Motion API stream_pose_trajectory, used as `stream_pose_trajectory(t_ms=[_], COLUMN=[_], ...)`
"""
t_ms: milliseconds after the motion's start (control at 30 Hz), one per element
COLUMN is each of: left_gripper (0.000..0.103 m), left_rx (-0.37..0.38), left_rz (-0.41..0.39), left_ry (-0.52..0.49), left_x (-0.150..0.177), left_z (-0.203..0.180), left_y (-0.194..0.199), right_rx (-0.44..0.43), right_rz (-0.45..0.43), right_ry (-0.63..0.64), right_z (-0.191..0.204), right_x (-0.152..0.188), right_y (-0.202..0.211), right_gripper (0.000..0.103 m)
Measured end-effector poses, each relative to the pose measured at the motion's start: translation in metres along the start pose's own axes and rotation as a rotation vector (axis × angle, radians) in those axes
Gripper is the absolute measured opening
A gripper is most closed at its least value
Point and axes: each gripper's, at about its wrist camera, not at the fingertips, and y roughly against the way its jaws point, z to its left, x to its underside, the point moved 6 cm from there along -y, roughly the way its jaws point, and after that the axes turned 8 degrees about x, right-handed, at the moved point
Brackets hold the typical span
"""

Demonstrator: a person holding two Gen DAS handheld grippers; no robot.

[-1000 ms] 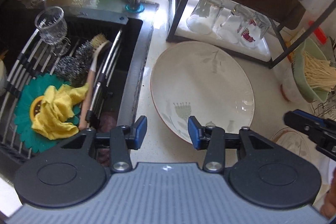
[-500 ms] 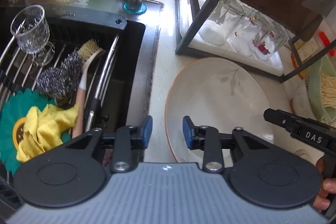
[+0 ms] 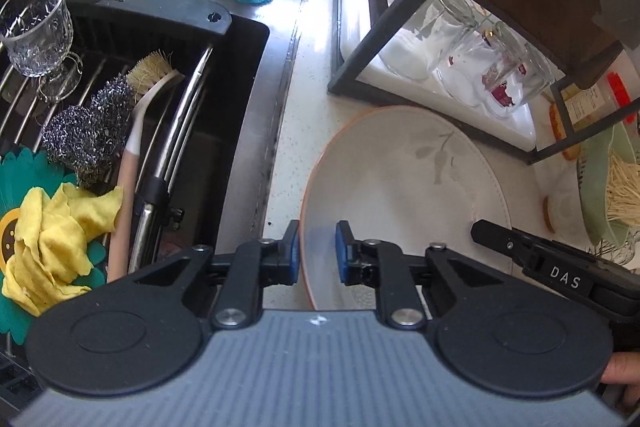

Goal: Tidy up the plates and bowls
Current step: 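Open and close the left and right grippers on the leaf-print bowl's rim, then lift the leaf-print bowl with both grippers toward the plate stack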

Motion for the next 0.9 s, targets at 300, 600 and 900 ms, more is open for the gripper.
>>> stream_pose_trajectory(t_ms=[300,600,900], left_gripper=[0.020,0.020,0.020], left_rx=[0.014,0.058,0.084], left_rz=[0.026,-0.006,-0.037], left_ry=[0.038,0.038,0.015], left_x=[0.003,0.012,0.042], left_z=[0.002,-0.022,-0.068], left_y=[0.012,0.046,0.076], right_rx=[-0.082,-0.099,-0.117], right_rz=[0.050,0.036,-0.002], right_ry=[-0.029,-0.018,-0.053], right_z=[-0.003,-0.010,-0.035], right_x=[0.005,0.011,0.018], right_y=[0.013,0.052,0.100], right_gripper=[0.022,0.018,0.018])
